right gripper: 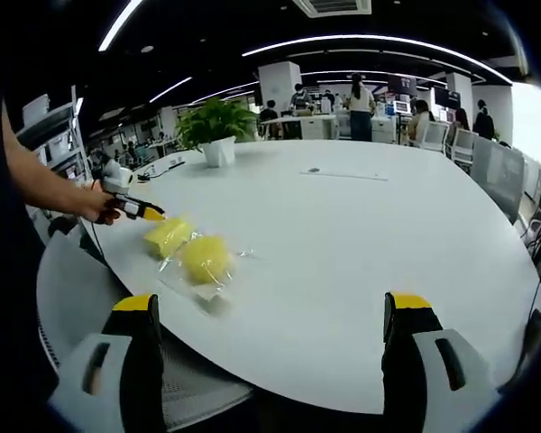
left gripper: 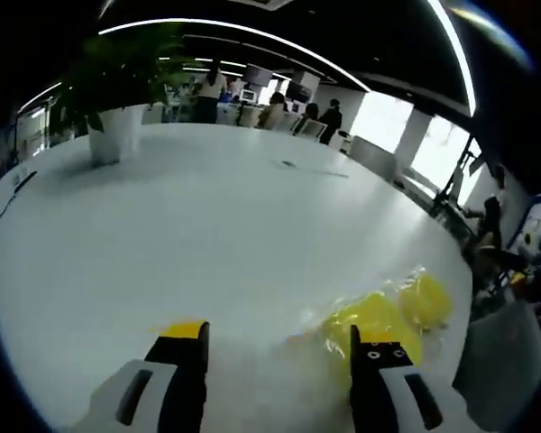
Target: Compare the silicone blocks by pressing each to a similar depth, holding the contact briefly, and releasing to observe deformation and rebound differences across the visible hardness samples.
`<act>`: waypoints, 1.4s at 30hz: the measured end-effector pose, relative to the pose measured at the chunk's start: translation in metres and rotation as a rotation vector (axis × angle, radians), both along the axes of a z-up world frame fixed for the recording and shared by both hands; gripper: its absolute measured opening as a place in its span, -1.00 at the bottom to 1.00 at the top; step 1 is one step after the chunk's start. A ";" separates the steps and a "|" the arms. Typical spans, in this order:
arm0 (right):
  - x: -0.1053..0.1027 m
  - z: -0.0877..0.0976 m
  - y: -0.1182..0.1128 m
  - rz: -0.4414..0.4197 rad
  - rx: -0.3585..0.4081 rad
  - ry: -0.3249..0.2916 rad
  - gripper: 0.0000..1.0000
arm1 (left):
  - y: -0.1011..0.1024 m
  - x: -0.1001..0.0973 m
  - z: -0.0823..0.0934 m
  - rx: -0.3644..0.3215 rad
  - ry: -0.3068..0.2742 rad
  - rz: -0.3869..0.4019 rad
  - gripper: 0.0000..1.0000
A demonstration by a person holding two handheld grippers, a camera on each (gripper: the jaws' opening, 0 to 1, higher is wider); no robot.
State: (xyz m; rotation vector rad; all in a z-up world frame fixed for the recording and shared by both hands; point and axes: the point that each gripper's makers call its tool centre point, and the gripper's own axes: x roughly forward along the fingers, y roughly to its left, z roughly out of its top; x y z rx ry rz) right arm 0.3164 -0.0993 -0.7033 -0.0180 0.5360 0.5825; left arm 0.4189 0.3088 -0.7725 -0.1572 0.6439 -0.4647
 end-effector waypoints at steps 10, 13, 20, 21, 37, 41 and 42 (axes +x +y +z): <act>0.014 0.009 0.004 -0.002 0.022 -0.029 0.93 | -0.001 -0.031 0.057 -0.011 -0.192 -0.141 1.00; 0.019 0.011 0.007 0.010 0.021 -0.041 0.93 | 0.002 -0.049 0.061 0.026 -0.193 -0.177 1.00; 0.026 0.010 0.012 0.040 0.011 -0.057 0.93 | 0.015 -0.095 0.073 0.014 -0.203 -0.179 1.00; 0.026 0.010 0.014 0.049 0.006 -0.057 0.93 | 0.019 -0.102 0.072 0.018 -0.194 -0.169 1.00; 0.025 0.008 0.016 0.115 -0.020 -0.064 0.93 | 0.017 -0.106 0.097 -0.014 -0.231 -0.089 1.00; 0.025 0.009 0.015 0.108 -0.007 -0.060 0.93 | 0.010 -0.099 0.095 -0.017 -0.213 -0.099 1.00; 0.025 0.009 0.016 0.111 -0.004 -0.058 0.93 | 0.007 -0.097 0.095 -0.020 -0.211 -0.102 1.00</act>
